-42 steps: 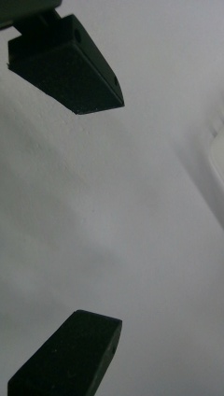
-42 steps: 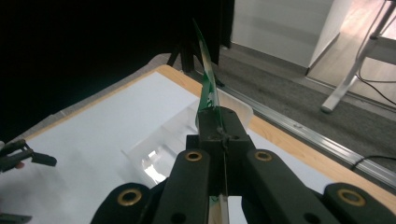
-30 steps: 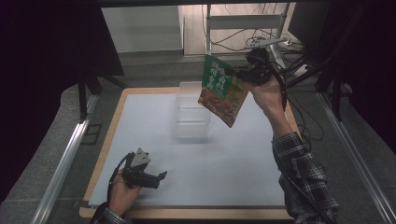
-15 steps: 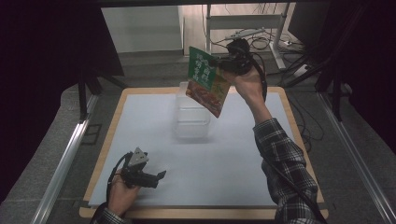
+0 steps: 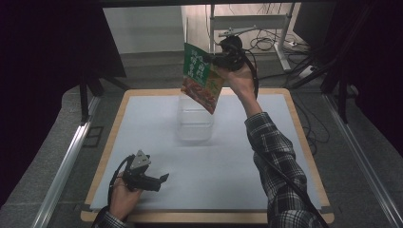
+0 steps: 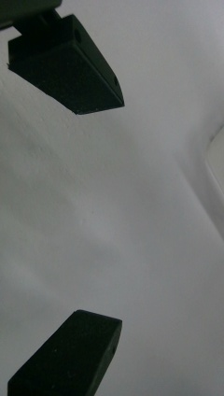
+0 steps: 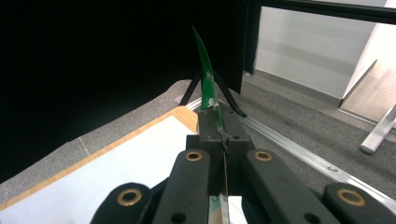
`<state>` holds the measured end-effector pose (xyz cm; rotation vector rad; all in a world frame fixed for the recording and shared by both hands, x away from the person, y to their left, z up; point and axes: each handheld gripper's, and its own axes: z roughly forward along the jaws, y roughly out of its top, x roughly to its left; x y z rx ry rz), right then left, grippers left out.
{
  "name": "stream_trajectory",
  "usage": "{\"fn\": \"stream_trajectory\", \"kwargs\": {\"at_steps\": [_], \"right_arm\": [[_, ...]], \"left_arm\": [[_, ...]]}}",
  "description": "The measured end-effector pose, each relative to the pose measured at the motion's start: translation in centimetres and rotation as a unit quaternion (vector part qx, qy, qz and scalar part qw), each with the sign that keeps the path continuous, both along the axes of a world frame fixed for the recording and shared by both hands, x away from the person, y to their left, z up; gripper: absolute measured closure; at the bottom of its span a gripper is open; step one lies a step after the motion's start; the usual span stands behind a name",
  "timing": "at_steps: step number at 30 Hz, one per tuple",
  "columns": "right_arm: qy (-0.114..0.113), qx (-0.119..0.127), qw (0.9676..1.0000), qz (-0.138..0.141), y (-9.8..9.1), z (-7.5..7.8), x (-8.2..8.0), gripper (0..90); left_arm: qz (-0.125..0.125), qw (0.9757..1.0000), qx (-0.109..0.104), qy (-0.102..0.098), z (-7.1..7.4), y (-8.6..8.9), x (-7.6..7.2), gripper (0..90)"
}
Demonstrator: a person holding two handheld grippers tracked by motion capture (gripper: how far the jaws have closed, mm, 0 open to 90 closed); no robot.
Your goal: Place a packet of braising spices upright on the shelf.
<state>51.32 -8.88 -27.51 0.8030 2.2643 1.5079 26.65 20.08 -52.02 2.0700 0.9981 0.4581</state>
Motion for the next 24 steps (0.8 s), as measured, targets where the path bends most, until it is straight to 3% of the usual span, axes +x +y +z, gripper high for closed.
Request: {"fn": "stream_trajectory", "kwargs": {"at_steps": [11,24], "right_arm": [[-0.009,-0.001,0.9999,-0.006,1.7,-1.8,2.9,89.0],[-0.001,-0.004,0.9999,0.014,2.5,-4.4,4.2,89.0]], "left_arm": [[-0.001,1.0,0.001,0.001,0.1,0.1,0.0,0.0],[0.0,1.0,0.001,0.004,0.0,0.1,0.1,0.0]]}}
